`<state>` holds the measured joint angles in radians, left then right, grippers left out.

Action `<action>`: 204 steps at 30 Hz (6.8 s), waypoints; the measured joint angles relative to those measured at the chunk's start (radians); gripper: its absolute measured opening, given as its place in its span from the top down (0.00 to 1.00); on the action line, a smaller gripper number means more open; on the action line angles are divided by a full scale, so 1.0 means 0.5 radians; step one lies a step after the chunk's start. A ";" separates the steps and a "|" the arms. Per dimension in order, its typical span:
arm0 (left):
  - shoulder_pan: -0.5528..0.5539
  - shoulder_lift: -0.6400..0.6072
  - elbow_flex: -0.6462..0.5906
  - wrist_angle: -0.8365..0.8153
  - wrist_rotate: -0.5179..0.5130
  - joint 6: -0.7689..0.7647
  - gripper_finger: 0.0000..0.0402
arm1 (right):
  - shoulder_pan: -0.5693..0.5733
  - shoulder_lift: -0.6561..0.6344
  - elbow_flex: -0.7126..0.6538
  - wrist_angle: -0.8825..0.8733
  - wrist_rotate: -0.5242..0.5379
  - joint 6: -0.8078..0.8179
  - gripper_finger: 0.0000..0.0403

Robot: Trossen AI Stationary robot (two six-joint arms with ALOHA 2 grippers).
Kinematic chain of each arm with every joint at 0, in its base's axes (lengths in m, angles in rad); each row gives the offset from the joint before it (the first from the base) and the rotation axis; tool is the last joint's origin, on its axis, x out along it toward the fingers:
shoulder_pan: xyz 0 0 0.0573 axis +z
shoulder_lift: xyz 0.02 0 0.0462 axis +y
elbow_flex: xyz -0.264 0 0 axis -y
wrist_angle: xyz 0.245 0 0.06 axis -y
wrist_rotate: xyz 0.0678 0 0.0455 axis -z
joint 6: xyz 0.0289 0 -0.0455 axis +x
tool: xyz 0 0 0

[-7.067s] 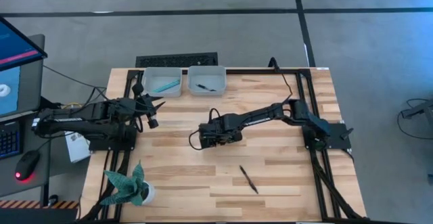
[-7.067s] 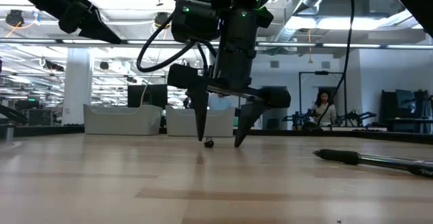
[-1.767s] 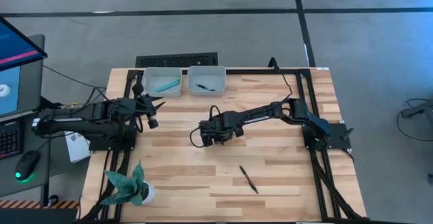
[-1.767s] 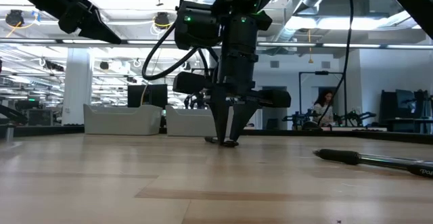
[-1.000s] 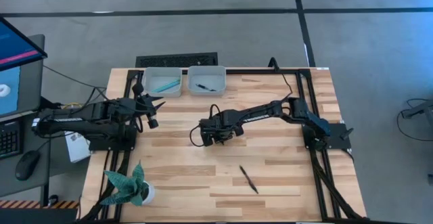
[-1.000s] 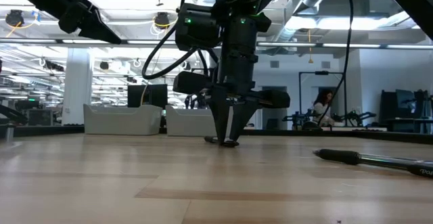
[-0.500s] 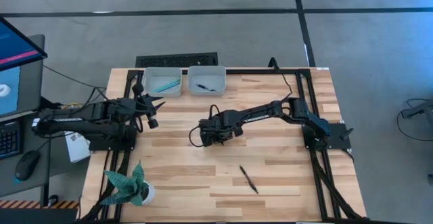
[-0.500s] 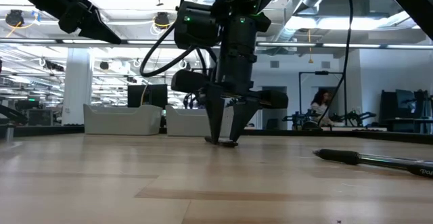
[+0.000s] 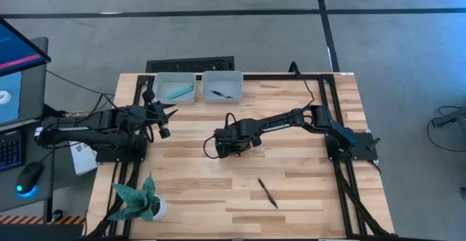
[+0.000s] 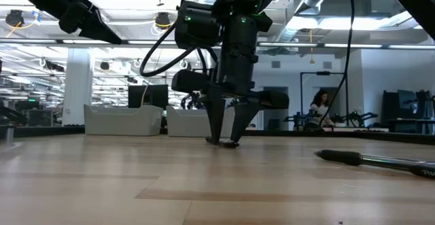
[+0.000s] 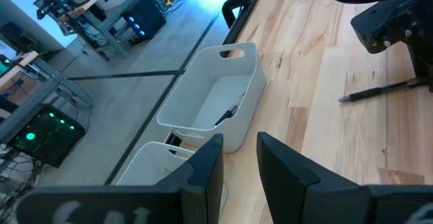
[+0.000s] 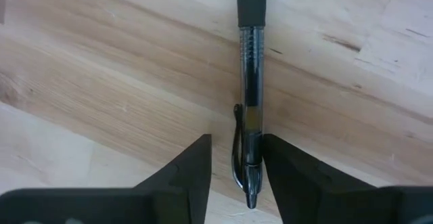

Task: Sort pens & pencils
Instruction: Put the top black pen into the right gray bin

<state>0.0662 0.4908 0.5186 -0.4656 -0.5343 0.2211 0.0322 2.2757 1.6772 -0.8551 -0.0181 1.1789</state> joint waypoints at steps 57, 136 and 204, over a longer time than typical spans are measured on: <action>-0.001 0.000 0.000 -0.001 0.001 0.002 0.80 | -0.136 -0.023 0.498 -0.390 0.211 -0.574 0.80; 0.000 0.000 -0.001 -0.060 0.002 -0.031 0.80 | -0.003 -0.020 0.627 -0.779 0.513 -0.507 0.37; 0.000 0.001 -0.001 -0.062 0.002 -0.031 0.80 | -0.134 -0.027 0.072 -0.153 0.154 -0.579 0.81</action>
<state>0.0661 0.4910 0.5182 -0.4965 -0.5335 0.2054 -0.0345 2.2620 1.7134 -0.9314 0.0589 0.8894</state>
